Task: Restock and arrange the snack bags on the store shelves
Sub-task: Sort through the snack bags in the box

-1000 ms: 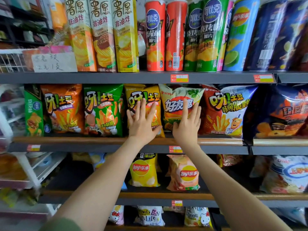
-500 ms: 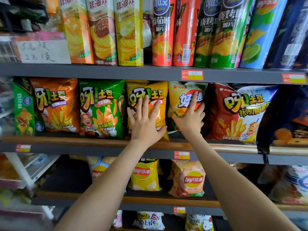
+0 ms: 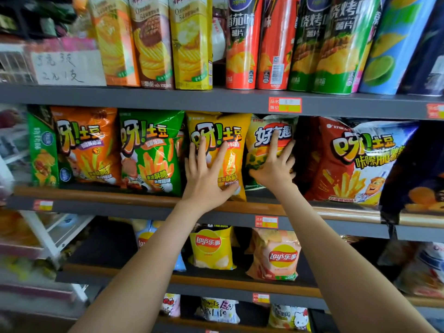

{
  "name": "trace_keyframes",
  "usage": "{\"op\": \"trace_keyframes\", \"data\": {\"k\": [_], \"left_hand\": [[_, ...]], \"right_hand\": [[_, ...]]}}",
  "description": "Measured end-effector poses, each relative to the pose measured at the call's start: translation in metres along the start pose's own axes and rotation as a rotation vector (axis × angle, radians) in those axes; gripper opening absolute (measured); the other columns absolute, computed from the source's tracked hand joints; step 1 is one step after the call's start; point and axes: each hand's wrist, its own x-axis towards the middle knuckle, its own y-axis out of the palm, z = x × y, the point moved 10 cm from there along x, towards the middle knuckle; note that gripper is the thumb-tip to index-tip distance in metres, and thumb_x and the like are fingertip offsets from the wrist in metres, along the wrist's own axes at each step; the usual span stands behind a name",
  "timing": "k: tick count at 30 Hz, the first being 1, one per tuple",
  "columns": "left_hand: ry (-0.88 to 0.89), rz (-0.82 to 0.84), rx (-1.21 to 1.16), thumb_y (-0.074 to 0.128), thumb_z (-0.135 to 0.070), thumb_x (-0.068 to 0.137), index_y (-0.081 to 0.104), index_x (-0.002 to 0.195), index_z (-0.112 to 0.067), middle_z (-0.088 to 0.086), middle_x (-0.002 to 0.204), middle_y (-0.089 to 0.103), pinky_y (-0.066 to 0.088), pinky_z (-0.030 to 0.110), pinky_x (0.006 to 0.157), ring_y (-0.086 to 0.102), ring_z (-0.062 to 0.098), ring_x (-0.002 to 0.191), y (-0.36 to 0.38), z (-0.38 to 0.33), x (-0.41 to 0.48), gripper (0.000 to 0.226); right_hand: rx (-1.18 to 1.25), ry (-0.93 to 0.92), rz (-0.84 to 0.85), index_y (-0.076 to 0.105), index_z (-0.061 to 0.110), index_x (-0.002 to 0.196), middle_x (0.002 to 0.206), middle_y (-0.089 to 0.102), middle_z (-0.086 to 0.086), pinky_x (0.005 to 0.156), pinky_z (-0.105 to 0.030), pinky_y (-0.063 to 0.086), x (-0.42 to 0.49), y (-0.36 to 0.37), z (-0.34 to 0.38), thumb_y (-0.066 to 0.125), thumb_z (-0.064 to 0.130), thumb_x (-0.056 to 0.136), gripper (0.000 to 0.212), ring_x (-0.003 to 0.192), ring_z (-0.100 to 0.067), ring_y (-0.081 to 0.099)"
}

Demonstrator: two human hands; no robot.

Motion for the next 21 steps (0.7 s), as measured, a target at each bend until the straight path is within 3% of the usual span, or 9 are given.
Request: {"op": "trace_keyframes", "data": {"k": [2,5,7,9,11,14,17,21], "left_hand": [[0.081,0.044,-0.02,0.055,-0.065,0.078,-0.004,0.15,-0.038,0.002,0.155,-0.026,0.006,0.064,0.113,-0.02,0.036,0.143,0.002,0.0,0.0,0.097],[0.132,0.052,0.074,0.05,-0.067,0.079,-0.001,0.152,-0.033,0.009,0.158,-0.018,0.007,0.066,0.112,-0.018,0.037,0.143,0.002,0.0,0.002,0.095],[0.105,0.015,0.125,0.051,-0.065,0.083,0.005,0.153,-0.029,0.015,0.159,-0.006,0.007,0.064,0.113,-0.01,0.039,0.144,0.0,-0.006,0.0,0.091],[0.074,-0.085,0.125,0.054,-0.052,0.088,0.018,0.153,-0.021,0.019,0.158,0.007,0.009,0.062,0.113,0.002,0.04,0.145,-0.004,-0.026,-0.012,0.08],[0.115,-0.191,0.01,0.055,-0.036,0.09,0.031,0.148,-0.012,0.02,0.154,0.02,0.016,0.059,0.113,0.015,0.039,0.142,0.004,-0.07,-0.039,0.067],[0.215,-0.257,-0.267,0.053,-0.027,0.089,0.031,0.142,-0.006,0.016,0.146,0.029,0.026,0.049,0.112,0.029,0.033,0.135,0.029,-0.138,-0.106,0.061],[0.184,-0.081,-0.559,0.046,-0.03,0.093,0.033,0.135,-0.006,0.013,0.139,0.033,0.027,0.038,0.11,0.033,0.027,0.131,0.1,-0.192,-0.185,0.05],[0.251,0.329,-0.571,0.046,-0.023,0.089,0.038,0.127,-0.007,0.012,0.138,0.034,0.025,0.035,0.11,0.036,0.029,0.126,0.227,-0.256,-0.287,0.042]], "right_hand": [[-0.059,-0.006,-0.043,-0.022,0.039,0.146,0.156,-0.015,-0.017,0.097,-0.061,0.036,0.004,-0.005,-0.002,0.076,0.044,0.074,0.121,0.135,-0.044,0.019],[-0.135,0.016,-0.074,-0.023,0.039,0.145,0.157,-0.011,-0.017,0.093,-0.058,0.041,0.009,-0.008,0.001,0.074,0.05,0.075,0.12,0.133,-0.043,0.024],[-0.142,0.025,-0.038,-0.023,0.038,0.145,0.156,-0.013,-0.017,0.096,-0.061,0.038,0.008,-0.007,0.002,0.073,0.054,0.075,0.12,0.135,-0.043,0.02],[-0.143,-0.021,-0.014,-0.019,0.037,0.147,0.157,-0.015,-0.015,0.104,-0.065,0.026,-0.004,-0.012,0.004,0.067,0.056,0.077,0.113,0.141,-0.042,0.009],[-0.129,-0.184,-0.139,-0.002,0.031,0.152,0.159,-0.005,-0.016,0.109,-0.064,0.019,-0.037,-0.032,0.004,0.06,0.053,0.083,0.095,0.144,-0.04,0.005],[0.003,-0.441,-0.376,0.032,0.013,0.147,0.152,0.027,-0.02,0.108,-0.051,0.027,-0.116,-0.061,-0.015,0.056,0.03,0.087,0.067,0.136,-0.039,0.028],[-0.074,-0.441,-0.354,0.042,0.008,0.138,0.14,0.045,-0.02,0.097,-0.042,0.031,-0.184,-0.045,-0.113,0.052,0.017,0.085,0.054,0.121,-0.033,0.038],[-0.182,-0.144,-0.098,0.045,0.007,0.135,0.132,0.052,-0.016,0.089,-0.044,0.042,-0.257,0.022,-0.304,0.042,0.016,0.086,0.05,0.111,-0.033,0.048]]}}
